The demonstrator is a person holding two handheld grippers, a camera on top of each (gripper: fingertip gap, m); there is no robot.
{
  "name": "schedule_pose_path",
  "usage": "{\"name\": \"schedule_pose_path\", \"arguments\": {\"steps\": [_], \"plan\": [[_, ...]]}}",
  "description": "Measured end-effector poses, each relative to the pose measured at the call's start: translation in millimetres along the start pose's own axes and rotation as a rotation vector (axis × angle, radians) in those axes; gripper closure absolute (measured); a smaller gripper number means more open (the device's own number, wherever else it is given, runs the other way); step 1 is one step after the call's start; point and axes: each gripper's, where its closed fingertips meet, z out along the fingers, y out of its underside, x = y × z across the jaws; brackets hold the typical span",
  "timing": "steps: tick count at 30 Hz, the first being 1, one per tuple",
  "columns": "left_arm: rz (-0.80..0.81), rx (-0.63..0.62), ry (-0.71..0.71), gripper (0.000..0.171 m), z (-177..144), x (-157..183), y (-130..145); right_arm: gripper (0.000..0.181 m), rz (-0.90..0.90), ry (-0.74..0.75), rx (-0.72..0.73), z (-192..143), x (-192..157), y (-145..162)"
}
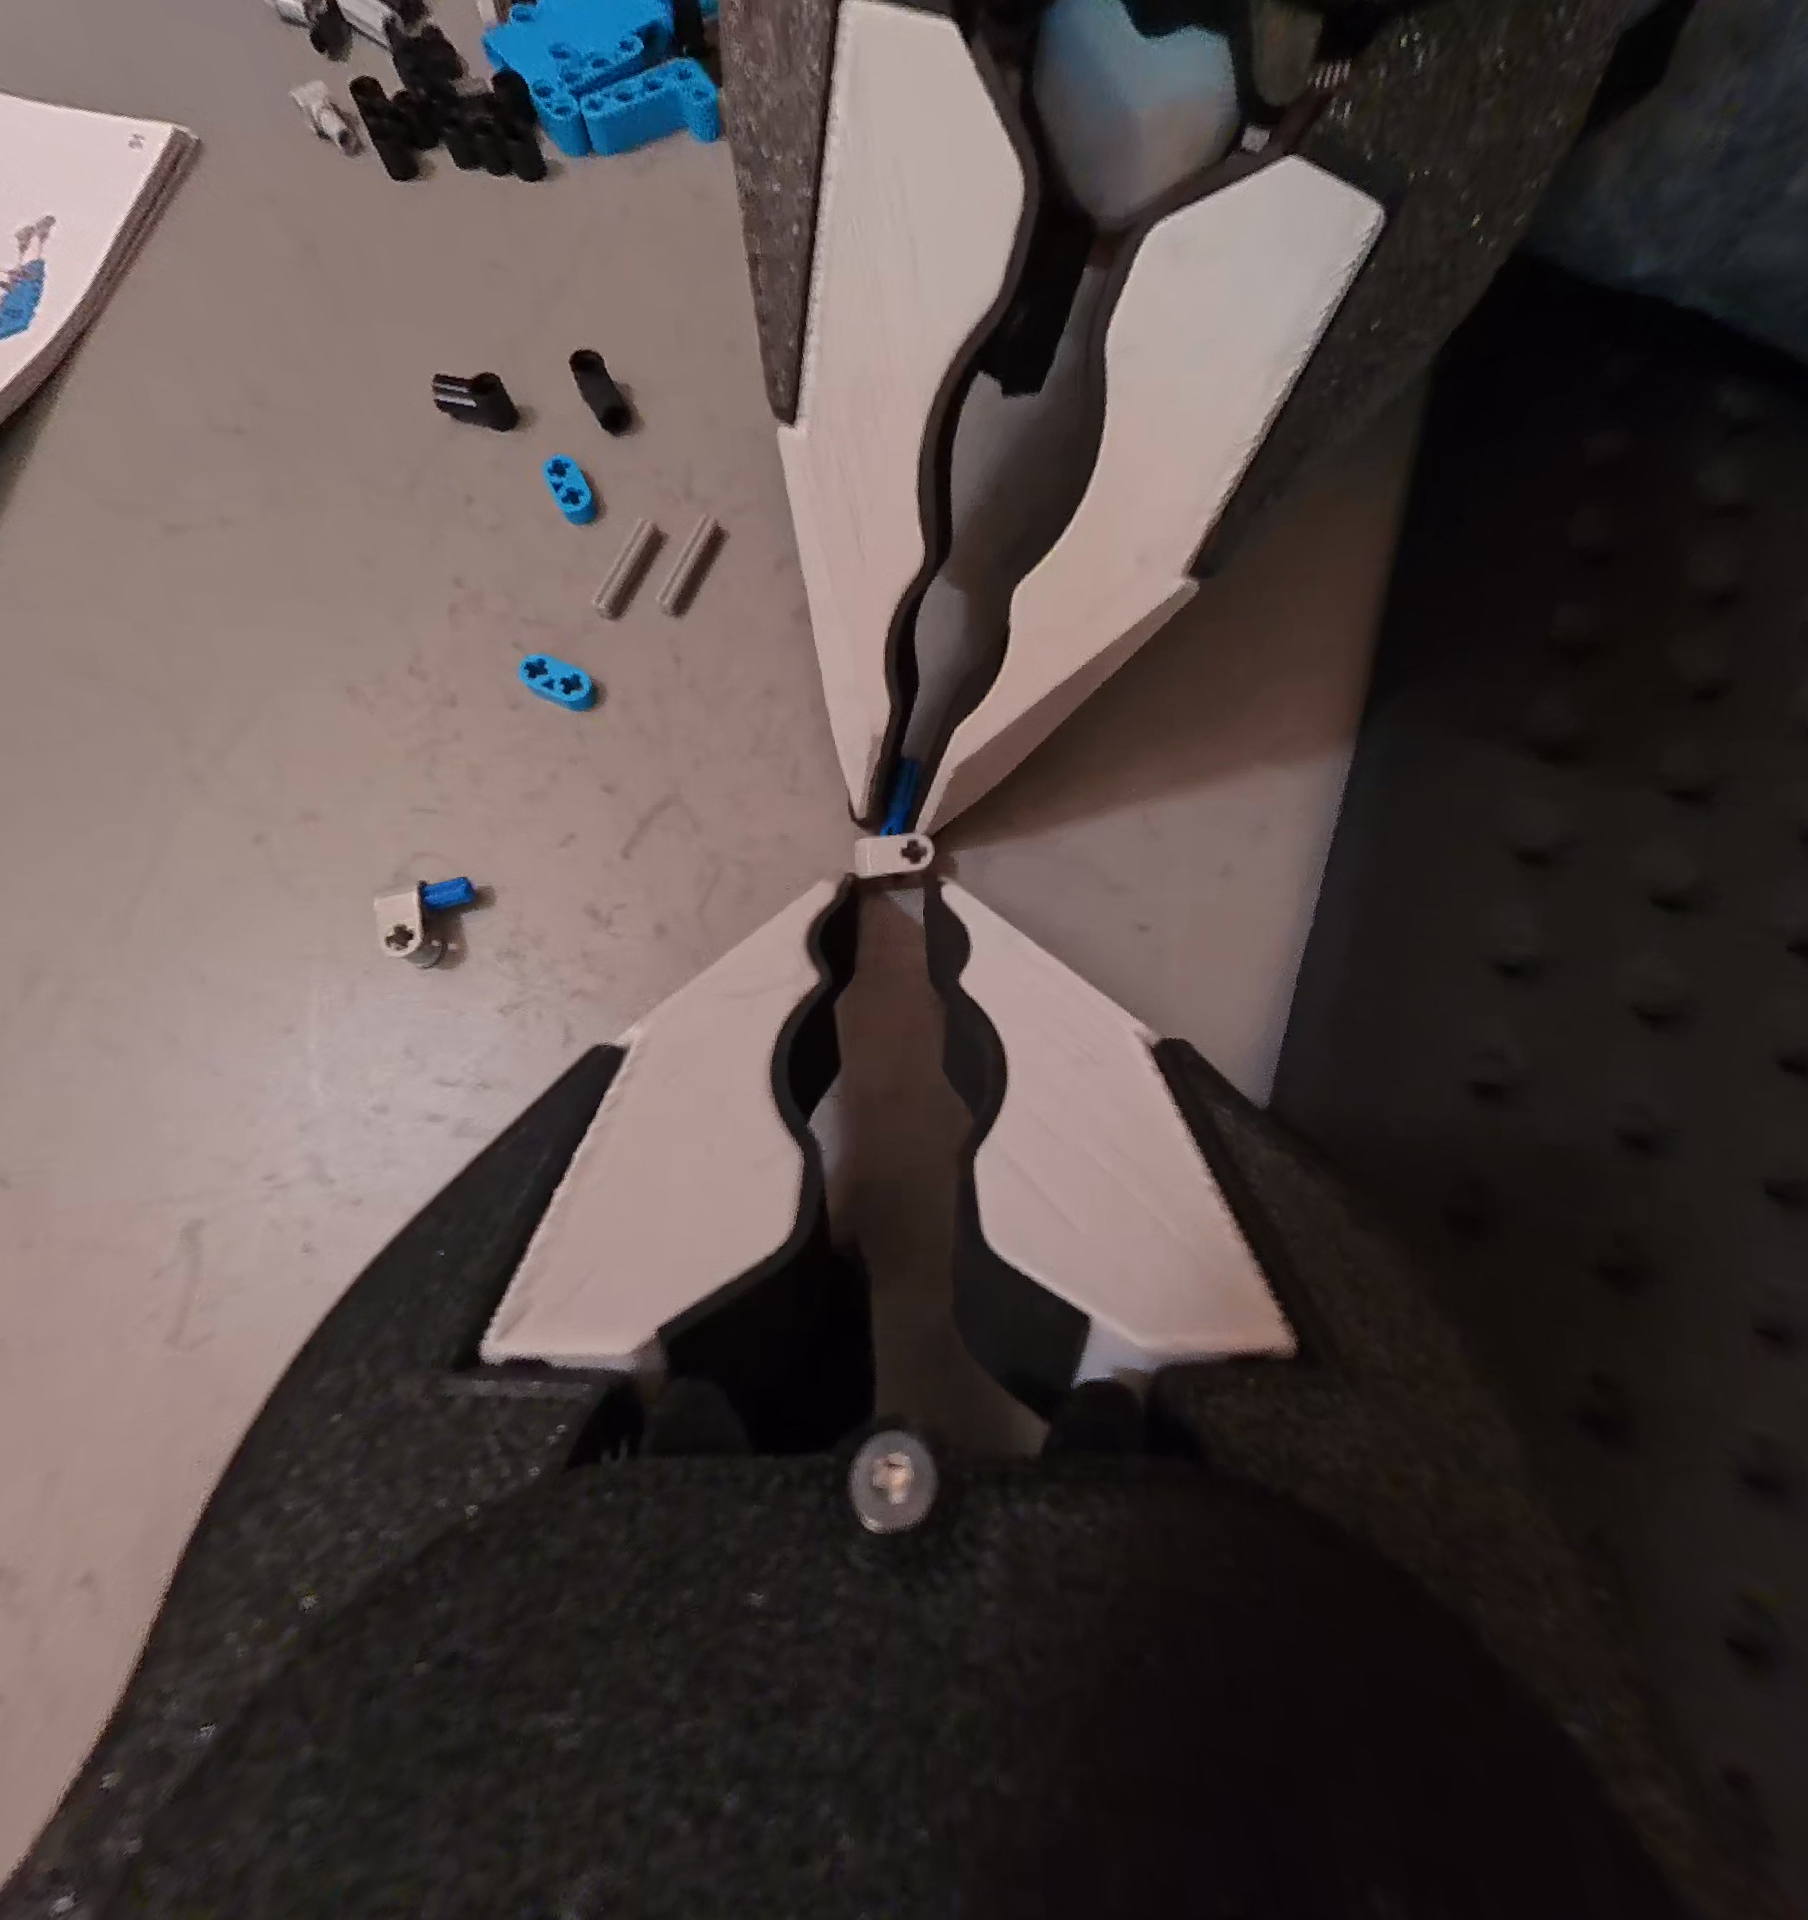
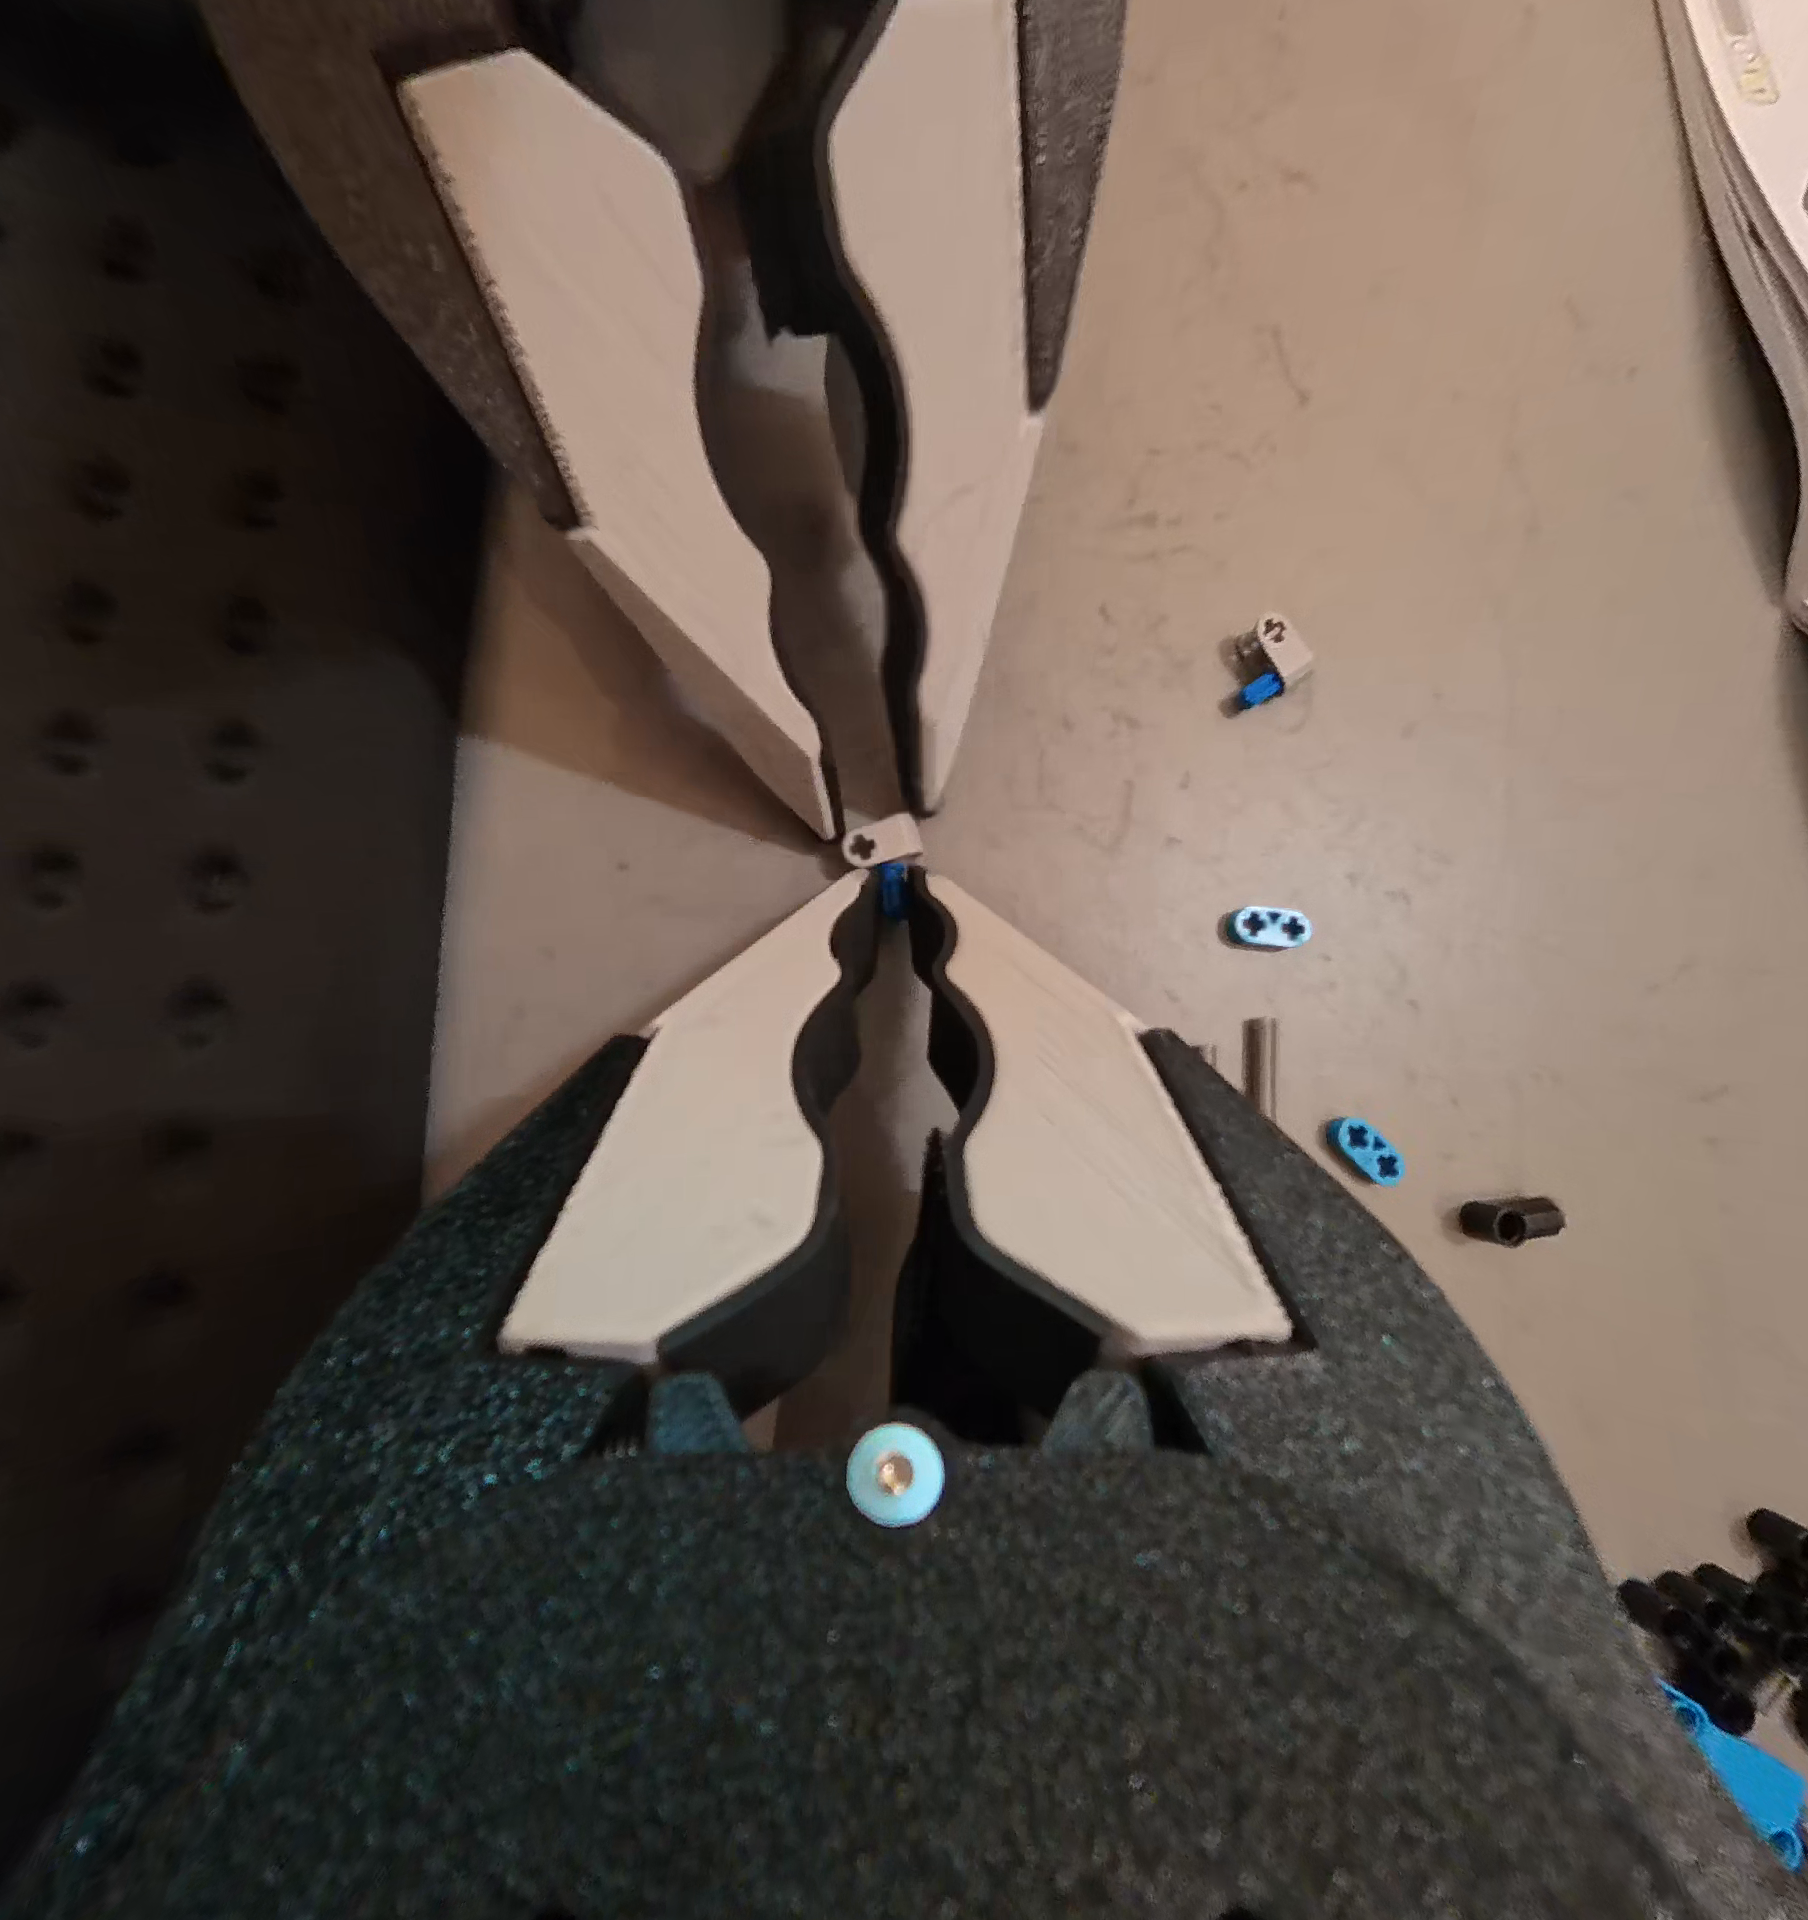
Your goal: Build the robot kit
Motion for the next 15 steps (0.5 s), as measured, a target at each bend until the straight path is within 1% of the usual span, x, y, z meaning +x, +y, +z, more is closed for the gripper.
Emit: {"name": "schedule_pose_path", "arguments": {"steps": [6,11,15], "plan": [[-0.010,-0.002,0.009,0.159,-1,-1,2,0.177,-0.016,0.012,0.027,0,1,-5],[-0.003,-0.004,0.019,0.157,-5,-3,6,0.177,-0.022,0.001,0.073,-1,-1,-17],[0.002,-0.005,0.017,0.155,-8,-4,8,0.177,-0.043,-0.003,0.058,4,-3,-18]]}}
